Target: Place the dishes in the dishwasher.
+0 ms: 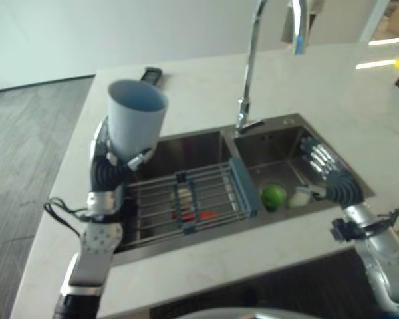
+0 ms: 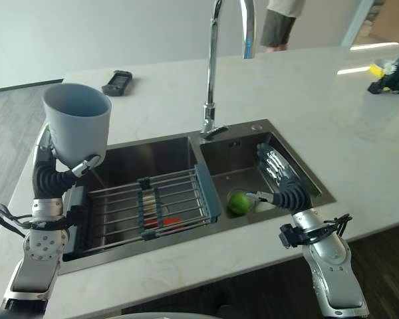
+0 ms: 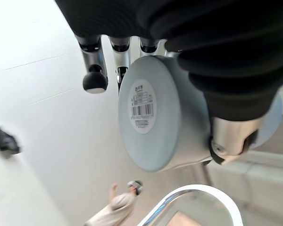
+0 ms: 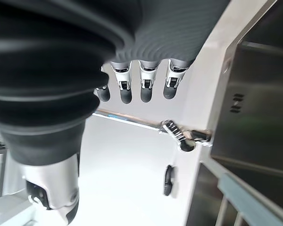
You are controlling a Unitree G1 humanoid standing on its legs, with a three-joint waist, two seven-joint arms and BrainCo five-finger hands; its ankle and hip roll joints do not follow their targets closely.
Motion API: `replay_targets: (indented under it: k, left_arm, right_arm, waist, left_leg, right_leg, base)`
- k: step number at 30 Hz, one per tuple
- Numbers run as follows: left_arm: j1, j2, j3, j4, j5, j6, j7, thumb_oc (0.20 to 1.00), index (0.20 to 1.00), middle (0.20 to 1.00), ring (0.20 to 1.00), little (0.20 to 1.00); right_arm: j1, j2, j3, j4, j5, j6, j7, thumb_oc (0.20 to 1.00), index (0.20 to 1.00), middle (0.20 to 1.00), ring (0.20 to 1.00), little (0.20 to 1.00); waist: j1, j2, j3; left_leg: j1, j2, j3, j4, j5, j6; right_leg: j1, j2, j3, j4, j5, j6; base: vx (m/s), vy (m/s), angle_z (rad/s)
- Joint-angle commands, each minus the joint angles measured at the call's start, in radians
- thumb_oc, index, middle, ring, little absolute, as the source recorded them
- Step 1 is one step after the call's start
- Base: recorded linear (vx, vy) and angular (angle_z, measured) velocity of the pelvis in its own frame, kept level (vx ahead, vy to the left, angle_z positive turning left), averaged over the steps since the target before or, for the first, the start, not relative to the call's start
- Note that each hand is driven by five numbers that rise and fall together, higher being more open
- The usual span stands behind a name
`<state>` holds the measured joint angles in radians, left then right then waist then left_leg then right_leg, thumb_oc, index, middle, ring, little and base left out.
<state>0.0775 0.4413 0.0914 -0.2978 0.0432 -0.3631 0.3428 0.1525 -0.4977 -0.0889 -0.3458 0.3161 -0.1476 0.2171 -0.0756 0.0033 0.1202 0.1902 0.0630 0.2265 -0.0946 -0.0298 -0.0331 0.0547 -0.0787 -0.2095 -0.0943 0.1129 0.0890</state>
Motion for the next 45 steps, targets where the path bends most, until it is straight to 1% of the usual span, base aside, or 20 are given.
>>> replay_targets:
  k: [1,9,10,12,13,14,15,17,19,20,21,23,25,27,28,31,32,34,38,45]
  left_arm:
    - [-0.05,0.047,0.05,-0.026,-0.105,-0.12,0.008,0.2,0.2,0.2,0.2,0.2]
    - [0.054,0.006,0.11,-0.143,-0.259,-0.225,-0.038,0.2,0.2,0.2,0.2,0.2]
    - [0.03,-0.001,0.09,-0.137,-0.302,-0.278,-0.063,0.2,0.2,0.2,0.2,0.2]
    - [0.004,-0.004,0.07,-0.135,-0.283,-0.331,-0.082,0.2,0.2,0.2,0.2,0.2]
    - [-0.001,-0.004,0.066,-0.137,-0.277,-0.337,-0.082,0.2,0.2,0.2,0.2,0.2]
    - [-0.039,-0.001,0.046,-0.127,-0.318,-0.356,-0.121,0.2,0.2,0.2,0.2,0.2]
    - [-0.044,0.0,0.043,-0.123,-0.325,-0.359,-0.125,0.2,0.2,0.2,0.2,0.2]
    - [-0.071,0.006,0.028,-0.107,-0.355,-0.376,-0.149,0.2,0.2,0.2,0.2,0.2]
    - [-0.08,0.012,0.016,-0.102,-0.388,-0.391,-0.198,0.2,0.2,0.2,0.2,0.2]
    - [-0.08,0.013,0.015,-0.11,-0.391,-0.387,-0.199,0.2,0.2,0.2,0.2,0.2]
    - [-0.086,0.011,0.016,-0.117,-0.424,-0.375,-0.227,0.2,0.2,0.2,0.2,0.2]
    - [-0.067,-0.001,0.036,-0.141,-0.474,-0.338,-0.268,0.2,0.2,0.2,0.2,0.2]
    - [-0.058,-0.007,0.049,-0.156,-0.472,-0.317,-0.281,0.2,0.2,0.2,0.2,0.2]
    - [-0.07,-0.008,0.037,-0.167,-0.487,-0.296,-0.288,0.2,0.2,0.2,0.2,0.2]
    - [-0.086,-0.01,0.021,-0.157,-0.475,-0.289,-0.273,0.2,0.2,0.2,0.2,0.2]
    - [-0.147,-0.019,-0.043,-0.123,-0.459,-0.249,-0.263,0.2,0.2,0.2,0.2,0.2]
    - [-0.159,-0.025,-0.061,-0.115,-0.432,-0.248,-0.239,0.2,0.2,0.2,0.2,0.2]
    - [-0.178,-0.03,-0.096,-0.109,-0.373,-0.254,-0.182,0.2,0.2,0.2,0.2,0.2]
    - [-0.133,-0.016,-0.049,-0.127,-0.37,-0.282,-0.145,0.2,0.2,0.2,0.2,0.2]
    - [-0.093,-0.011,0.001,-0.146,-0.32,-0.261,-0.073,0.2,0.2,0.2,0.2,0.2]
  right_arm:
    - [-0.058,0.023,-0.034,-0.089,0.033,-0.101,-0.026,1.0,1.0,1.0,1.0,1.0]
    - [-0.057,-0.02,-0.068,-0.154,0.049,-0.142,-0.059,1.0,1.0,1.0,1.0,1.0]
    - [-0.101,-0.052,-0.057,-0.132,0.047,-0.173,-0.106,1.0,1.0,1.0,1.0,1.0]
    - [-0.09,-0.047,-0.071,-0.114,0.048,-0.22,-0.124,1.0,1.0,1.0,1.0,1.0]
    - [-0.086,-0.044,-0.073,-0.111,0.044,-0.23,-0.124,1.0,1.0,1.0,1.0,1.0]
    - [-0.067,-0.03,-0.082,-0.077,-0.005,-0.272,-0.159,1.0,1.0,1.0,1.0,1.0]
    - [-0.066,-0.03,-0.085,-0.073,-0.007,-0.276,-0.161,1.0,1.0,1.0,1.0,1.0]
    - [-0.067,-0.036,-0.11,-0.053,-0.004,-0.286,-0.185,1.0,1.0,1.0,1.0,1.0]
    - [-0.089,-0.035,-0.156,-0.035,0.048,-0.292,-0.207,1.0,1.0,1.0,1.0,1.0]
    - [-0.097,-0.029,-0.16,-0.033,0.048,-0.29,-0.205,1.0,1.0,1.0,1.0,1.0]
    - [-0.107,-0.001,-0.151,-0.035,0.007,-0.297,-0.217,1.0,1.0,1.0,1.0,1.0]
    - [-0.084,0.046,-0.131,-0.061,-0.031,-0.306,-0.208,1.0,1.0,1.0,1.0,1.0]
    - [-0.067,0.07,-0.118,-0.077,-0.029,-0.302,-0.194,1.0,1.0,1.0,1.0,1.0]
    - [-0.051,0.089,-0.118,-0.089,-0.038,-0.302,-0.187,1.0,1.0,1.0,1.0,1.0]
    - [-0.05,0.091,-0.112,-0.085,-0.039,-0.306,-0.179,1.0,1.0,1.0,1.0,1.0]
    - [-0.074,0.049,-0.107,-0.087,-0.021,-0.283,-0.228,1.0,1.0,1.0,1.0,1.0]
    - [-0.084,0.039,-0.104,-0.089,-0.009,-0.277,-0.222,1.0,1.0,1.0,1.0,1.0]
    - [-0.11,0.015,-0.084,-0.083,0.003,-0.267,-0.228,1.0,1.0,1.0,1.0,1.0]
    - [-0.151,0.011,-0.027,-0.073,0.01,-0.289,-0.229,1.0,1.0,1.0,1.0,1.0]
    - [-0.21,0.014,0.053,-0.076,0.031,-0.257,-0.196,1.0,1.0,1.0,1.0,1.0]
  waist:
    - [-0.003,-0.011,-0.013]
    - [0.079,0.006,0.028]
    - [0.074,-0.024,0.04]
    - [0.05,-0.054,0.04]
    - [0.042,-0.053,0.038]
    - [-0.011,-0.032,0.022]
    - [-0.018,-0.028,0.019]
    - [-0.038,-0.014,0.003]
    - [-0.045,-0.01,-0.007]
    - [-0.039,-0.012,-0.006]
    - [-0.009,-0.016,0.004]
    - [0.039,-0.024,0.024]
    - [0.057,-0.032,0.034]
    - [0.043,-0.039,0.048]
    - [0.023,-0.037,0.052]
    - [-0.024,-0.03,0.035]
    - [-0.024,-0.029,0.029]
    - [-0.003,-0.036,0.023]
    - [0.077,-0.039,0.023]
    - [0.116,-0.018,0.0]
  left_leg:
    - [-0.005,0.011,-0.011,0.007,-0.039,-0.025]
    - [-0.12,0.066,-0.06,0.026,0.063,-0.103]
    - [-0.138,0.022,-0.008,0.201,-0.038,-0.068]
    - [-0.135,0.003,0.039,0.351,-0.096,-0.045]
    - [-0.122,0.006,0.047,0.371,-0.111,-0.045]
    - [-0.012,0.052,0.149,0.382,-0.082,-0.077]
    - [0.001,0.06,0.162,0.375,-0.073,-0.082]
    - [0.055,0.108,0.225,0.333,-0.061,-0.111]
    - [0.121,0.086,0.252,0.163,-0.13,-0.081]
    - [0.124,0.078,0.244,0.135,-0.152,-0.068]
    - [0.109,0.048,0.216,0.074,-0.168,-0.057]
    - [0.088,-0.005,0.146,0.026,-0.164,-0.046]
    - [0.078,-0.033,0.106,0.014,-0.166,-0.033]
    - [0.045,-0.059,0.036,0.008,-0.132,-0.018]
    - [0.031,-0.065,-0.015,0.007,-0.124,-0.003]
    - [-0.03,-0.083,-0.159,0.007,-0.086,0.04]
    - [-0.045,-0.087,-0.178,0.007,-0.072,0.045]
    - [-0.065,-0.087,-0.188,0.01,-0.055,0.046]
    - [-0.057,-0.088,-0.214,0.011,-0.057,0.045]
    - [-0.057,-0.088,-0.269,0.007,-0.041,0.036]
  right_leg:
    - [0.078,-0.023,0.0,0.017,-0.118,0.059]
    - [0.064,-0.009,-0.06,0.007,-0.136,0.03]
    - [0.038,-0.044,-0.093,0.007,-0.118,0.022]
    - [0.0,-0.078,-0.143,0.007,-0.066,0.016]
    - [-0.005,-0.078,-0.155,0.007,-0.061,0.016]
    - [-0.046,-0.085,-0.255,0.02,-0.026,0.01]
    - [-0.049,-0.085,-0.268,0.021,-0.023,0.01]
    - [-0.057,-0.088,-0.305,0.021,-0.017,0.023]
    - [-0.095,-0.146,-0.337,0.033,0.056,0.089]
    - [-0.103,-0.167,-0.336,0.037,0.074,0.109]
    - [-0.116,-0.232,-0.349,0.056,0.13,0.148]
    - [-0.133,-0.317,-0.36,0.111,0.189,0.17]
    - [-0.141,-0.347,-0.348,0.126,0.204,0.173]
    - [-0.154,-0.326,-0.27,0.097,0.19,0.167]
    - [-0.171,-0.297,-0.177,0.104,0.18,0.164]
    - [-0.163,-0.109,0.095,0.228,0.004,0.11]
    - [-0.154,-0.07,0.123,0.248,-0.036,0.098]
    - [-0.124,-0.046,0.106,0.237,-0.092,0.082]
    - [-0.067,-0.078,0.025,0.187,-0.094,0.093]
    - [-0.017,-0.041,0.045,0.12,-0.104,0.077]
  base:
    - [0.05,-0.231,0.26]
    - [-0.12,-0.137,0.45]
    - [-0.6,-0.033,0.9]
    - [-0.5,0.0,1.11]
    - [-0.55,0.127,1.74]
    - [-0.42,0.146,1.6]
    - [-0.42,0.208,2.35]
    - [-0.35,0.377,2.26]
    - [-0.45,0.561,2.8]
    - [-0.37,0.64,2.62]
    - [-0.37,0.744,1.94]
    - [-0.3,0.704,1.19]
    - [-0.18,0.432,1.23]
    - [-0.15,0.378,0.87]
    - [-0.06,0.372,1.57]
    - [-0.02,0.289,2.52]
    - [-0.04,0.217,2.85]
    - [-0.04,0.099,1.53]
    - [-0.1,-0.12,0.49]
    - [-0.05,-0.105,0.02]
